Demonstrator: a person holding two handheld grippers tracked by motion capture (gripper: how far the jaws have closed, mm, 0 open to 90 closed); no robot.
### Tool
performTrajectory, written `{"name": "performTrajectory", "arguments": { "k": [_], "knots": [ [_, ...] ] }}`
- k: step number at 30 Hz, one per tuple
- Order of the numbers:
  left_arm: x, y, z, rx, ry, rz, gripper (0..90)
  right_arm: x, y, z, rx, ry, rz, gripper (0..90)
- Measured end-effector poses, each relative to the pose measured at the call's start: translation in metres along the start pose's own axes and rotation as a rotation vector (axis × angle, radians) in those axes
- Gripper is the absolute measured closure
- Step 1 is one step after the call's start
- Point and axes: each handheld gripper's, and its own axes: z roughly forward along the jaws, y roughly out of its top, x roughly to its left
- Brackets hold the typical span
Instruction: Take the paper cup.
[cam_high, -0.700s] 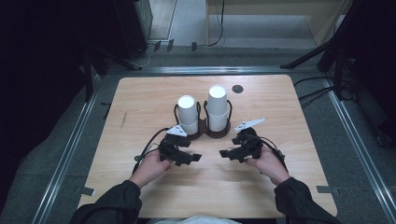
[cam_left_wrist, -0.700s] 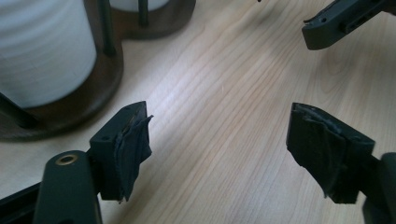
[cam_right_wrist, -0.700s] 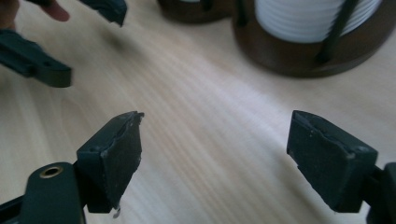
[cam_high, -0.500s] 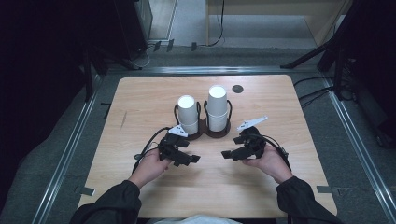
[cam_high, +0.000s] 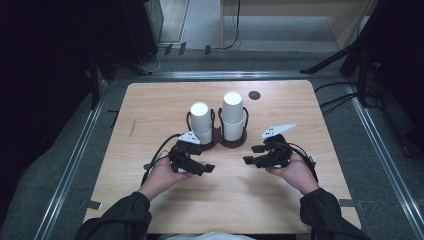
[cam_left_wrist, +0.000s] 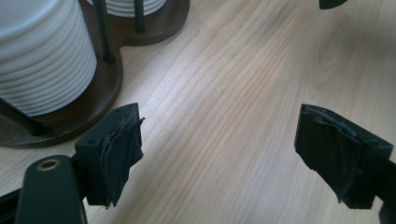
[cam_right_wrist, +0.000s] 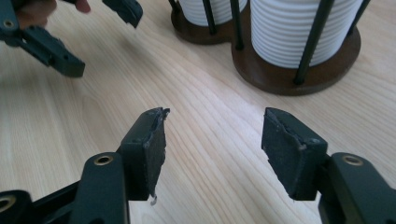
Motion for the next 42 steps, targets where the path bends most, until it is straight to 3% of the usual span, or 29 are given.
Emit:
{"name": "performTrajectory", "arguments": {
  "k": [2, 4, 5, 6, 10, 16, 26, 30, 36, 42],
  "knots": [
    [-0.001, 0.001, 0.001, 0.01, 0.012, 0.01, 16.5, 0.0, 0.0, -0.002, 0.012, -0.018, -0.028, 39.0],
    [-0.002, 0.001, 0.001, 0.011, 0.009, 0.01, 24.7, -0.001, 0.0, -0.002, 0.018, -0.024, -0.029, 37.9],
    [-0.002, 0.001, 0.0, 0.009, 0.005, 0.012, 24.7, -0.001, 0.0, -0.003, 0.018, -0.023, -0.026, 37.6],
    [-0.003, 0.002, -0.002, -0.007, -0.005, 0.012, 34.8, -0.002, -0.001, -0.004, 0.011, -0.028, -0.024, 36.9],
    [-0.005, 0.003, -0.003, -0.017, -0.002, 0.013, 39.6, -0.004, -0.001, -0.007, -0.001, -0.025, -0.012, 35.0],
    [-0.006, 0.004, -0.002, -0.014, -0.007, 0.014, 40.7, -0.006, -0.002, -0.009, 0.001, -0.015, 0.012, 35.5],
    [-0.006, 0.008, -0.003, -0.013, 0.01, 0.019, 40.8, -0.008, -0.004, -0.014, 0.017, -0.045, 0.02, 34.9],
    [-0.008, 0.011, -0.004, -0.017, 0.02, 0.019, 45.8, -0.009, -0.005, -0.016, 0.017, -0.057, -0.015, 33.8],
    [-0.016, 0.02, 0.003, -0.024, 0.036, 0.029, 58.4, -0.012, 0.002, -0.021, -0.003, -0.07, -0.028, 31.3],
    [-0.018, 0.032, 0.006, -0.037, 0.025, 0.019, 65.3, -0.018, 0.01, -0.028, -0.014, -0.076, -0.032, 30.0]
  ]
}}
